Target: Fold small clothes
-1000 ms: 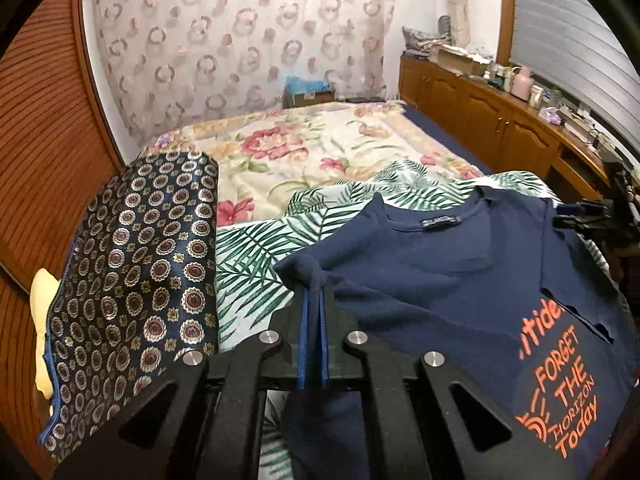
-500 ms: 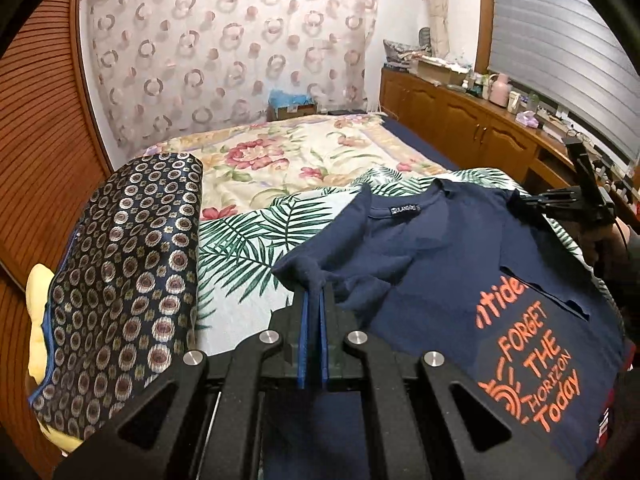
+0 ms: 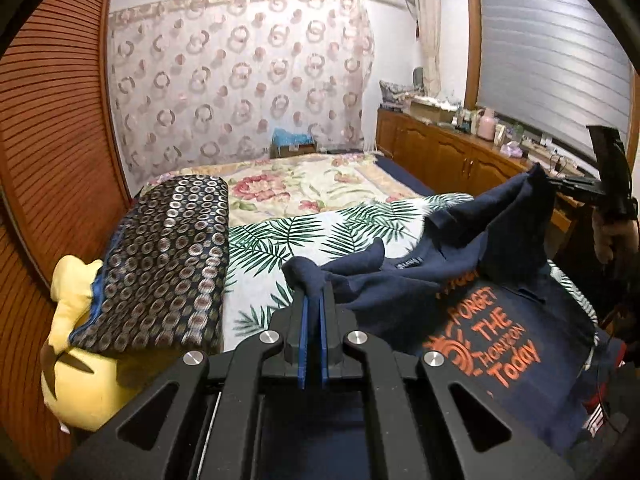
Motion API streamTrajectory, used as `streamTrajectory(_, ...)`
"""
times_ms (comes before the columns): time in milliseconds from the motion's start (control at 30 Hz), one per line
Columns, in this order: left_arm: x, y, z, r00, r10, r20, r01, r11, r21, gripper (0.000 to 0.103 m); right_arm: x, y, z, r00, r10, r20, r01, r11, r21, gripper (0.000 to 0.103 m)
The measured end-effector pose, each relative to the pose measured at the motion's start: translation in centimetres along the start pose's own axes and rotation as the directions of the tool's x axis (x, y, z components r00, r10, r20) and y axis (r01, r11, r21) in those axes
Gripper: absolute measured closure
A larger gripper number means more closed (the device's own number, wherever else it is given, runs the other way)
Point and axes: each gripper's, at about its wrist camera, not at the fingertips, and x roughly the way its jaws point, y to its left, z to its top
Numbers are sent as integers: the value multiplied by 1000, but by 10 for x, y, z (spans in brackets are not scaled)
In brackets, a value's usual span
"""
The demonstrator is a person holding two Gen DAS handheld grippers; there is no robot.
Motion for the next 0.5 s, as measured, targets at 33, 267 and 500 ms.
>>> streamTrajectory(33, -11, -1, -5, 1000, -2, 10, 2, 1000, -7, 98, -12, 2, -6, 1000, 1, 10, -1, 1000, -3, 98)
streamTrajectory(267, -44, 3, -37, 1000, -2, 12, 2, 999, -37, 98, -64, 13, -43, 1000, -2, -12, 2, 999, -35, 98)
streamTrajectory(500, -74, 2, -62, 1000, -3, 21, 4, 998, -55, 98, -105, 18, -60, 999, -1, -44, 1, 1000, -11, 98)
